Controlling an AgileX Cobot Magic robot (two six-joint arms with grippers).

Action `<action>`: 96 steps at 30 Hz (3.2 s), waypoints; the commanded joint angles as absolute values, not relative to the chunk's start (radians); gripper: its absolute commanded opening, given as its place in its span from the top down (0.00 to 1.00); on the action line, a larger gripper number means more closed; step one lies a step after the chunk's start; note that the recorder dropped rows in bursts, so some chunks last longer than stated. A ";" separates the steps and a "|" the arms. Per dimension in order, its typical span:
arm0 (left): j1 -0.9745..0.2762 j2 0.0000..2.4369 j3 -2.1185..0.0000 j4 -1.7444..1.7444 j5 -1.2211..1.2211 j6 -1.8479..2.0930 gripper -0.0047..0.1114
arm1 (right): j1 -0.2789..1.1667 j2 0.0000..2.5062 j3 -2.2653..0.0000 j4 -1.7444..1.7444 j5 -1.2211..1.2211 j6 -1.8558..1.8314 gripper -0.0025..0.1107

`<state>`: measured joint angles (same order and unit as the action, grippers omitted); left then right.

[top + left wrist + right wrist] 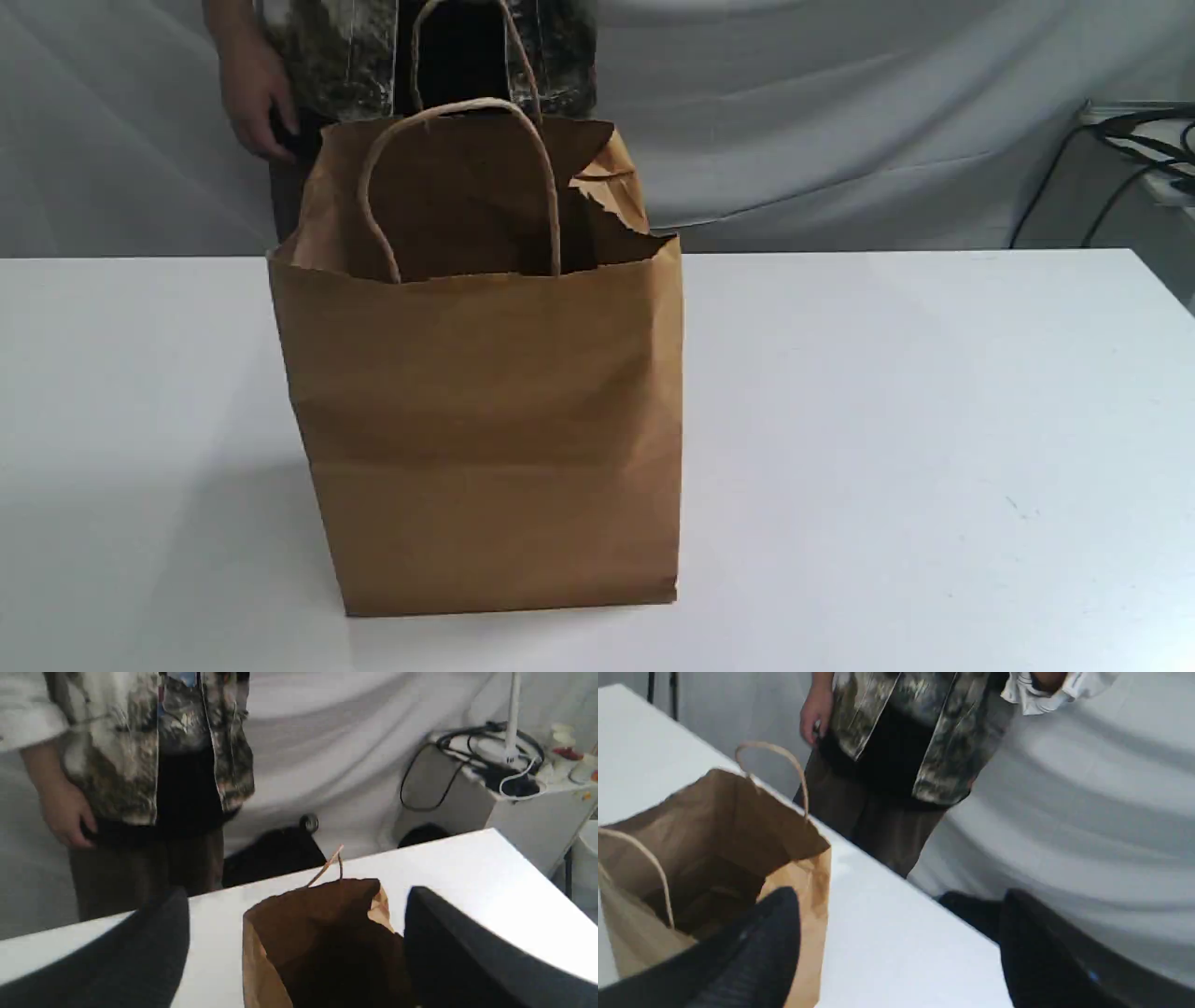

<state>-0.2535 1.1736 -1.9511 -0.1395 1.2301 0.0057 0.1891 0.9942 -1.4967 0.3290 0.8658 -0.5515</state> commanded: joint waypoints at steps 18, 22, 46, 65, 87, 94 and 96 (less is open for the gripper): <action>-0.256 0.613 -1.955 0.091 1.221 0.064 0.39 | 0.189 0.625 -1.486 0.030 0.805 -0.308 0.46; -0.256 0.522 -1.955 0.111 1.221 0.088 0.39 | 0.189 0.544 -1.428 -0.057 0.778 -0.232 0.46; -0.254 0.262 -1.561 -0.070 1.221 0.087 0.39 | 0.189 0.044 -0.955 -0.160 0.775 -0.096 0.52; -0.254 0.080 -0.483 -0.331 0.210 0.087 0.39 | 0.189 0.040 -0.441 -0.158 0.344 0.011 0.53; -0.254 0.096 -0.180 -0.329 0.074 0.083 0.39 | 0.189 0.220 -0.169 0.216 -0.150 0.026 0.53; -0.254 0.096 -0.089 -0.319 0.087 0.083 0.39 | 0.189 0.326 -0.079 0.287 -0.152 0.070 0.53; -0.254 0.096 -0.065 -0.319 0.087 0.083 0.39 | 0.189 0.345 -0.062 0.379 -0.152 0.127 0.53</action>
<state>-0.2535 0.0908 -0.0805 -0.3192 0.0837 0.0865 0.1891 0.3322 -0.0744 0.3186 -0.1406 0.0910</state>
